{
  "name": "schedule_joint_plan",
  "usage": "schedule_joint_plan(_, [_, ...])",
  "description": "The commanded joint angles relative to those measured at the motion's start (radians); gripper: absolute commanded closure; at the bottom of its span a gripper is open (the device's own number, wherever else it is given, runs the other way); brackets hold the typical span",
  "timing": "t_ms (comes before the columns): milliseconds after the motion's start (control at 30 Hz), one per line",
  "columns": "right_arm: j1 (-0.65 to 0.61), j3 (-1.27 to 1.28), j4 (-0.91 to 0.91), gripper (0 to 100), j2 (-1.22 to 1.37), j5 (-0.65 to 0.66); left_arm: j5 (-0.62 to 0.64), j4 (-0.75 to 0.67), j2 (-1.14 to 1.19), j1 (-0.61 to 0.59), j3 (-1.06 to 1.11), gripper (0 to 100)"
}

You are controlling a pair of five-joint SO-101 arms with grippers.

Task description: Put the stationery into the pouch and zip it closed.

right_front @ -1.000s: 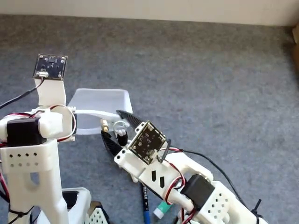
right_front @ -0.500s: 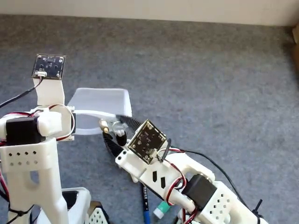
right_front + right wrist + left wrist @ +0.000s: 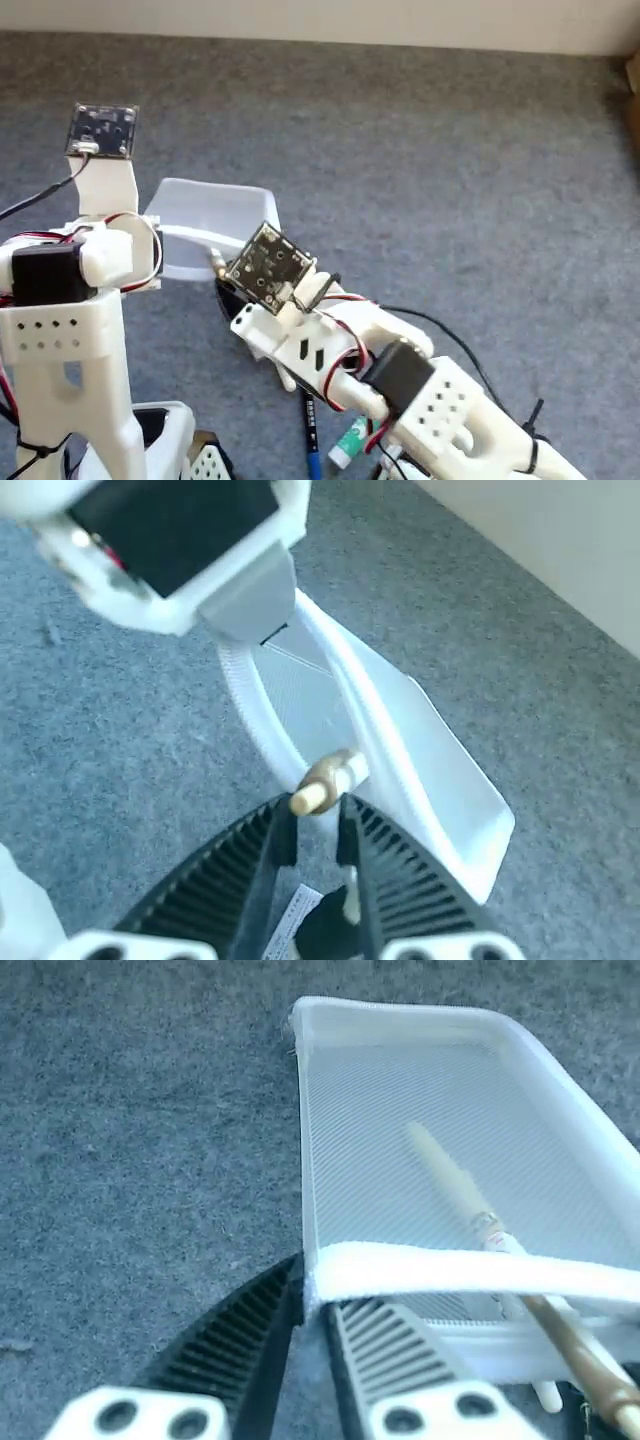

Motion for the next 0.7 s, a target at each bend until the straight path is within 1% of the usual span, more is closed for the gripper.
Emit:
schedule_joint_plan(0, [0.018,-0.246,0.216,81.5,0.001,-0.071,0.023,-0.006,0.002,-0.018,-0.101,99])
schedule_joint_plan(67, [0.033,-0.343,0.295,78.9,0.005,-0.124,0.023,0.017,0.002,-0.018,-0.134,99])
schedule_joint_plan(167, [0.067,-0.456,0.358,78.9,0.005,-0.127,0.021,0.049,0.002,-0.018,-0.183,99])
schedule_joint_plan(267, [0.117,-0.501,0.432,78.9,0.001,-0.130,0.021,0.063,0.004,-0.013,-0.217,99])
schedule_joint_plan(567, [0.348,-0.470,0.727,78.9,0.001,-0.138,0.025,0.086,0.004,-0.001,-0.303,99])
schedule_joint_plan(667, [0.414,-0.401,0.771,78.9,-0.002,-0.138,0.026,0.098,0.004,0.030,-0.328,99])
